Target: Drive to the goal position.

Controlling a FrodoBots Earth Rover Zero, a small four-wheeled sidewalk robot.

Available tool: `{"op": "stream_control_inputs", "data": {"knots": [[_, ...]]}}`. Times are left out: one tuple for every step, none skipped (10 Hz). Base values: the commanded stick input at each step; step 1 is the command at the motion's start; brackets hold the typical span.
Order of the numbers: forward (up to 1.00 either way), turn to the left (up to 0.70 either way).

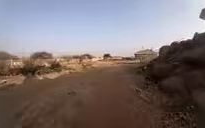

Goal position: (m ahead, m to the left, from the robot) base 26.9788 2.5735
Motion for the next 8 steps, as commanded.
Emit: {"op": "stream_control_inputs", "data": {"knots": [[0.7, 0.0], [0.7, 0.0], [0.7, 0.0], [0.7, 0.0], [0.7, 0.0], [0.7, 0.0], [0.7, 0.0], [0.7, -0.01]]}}
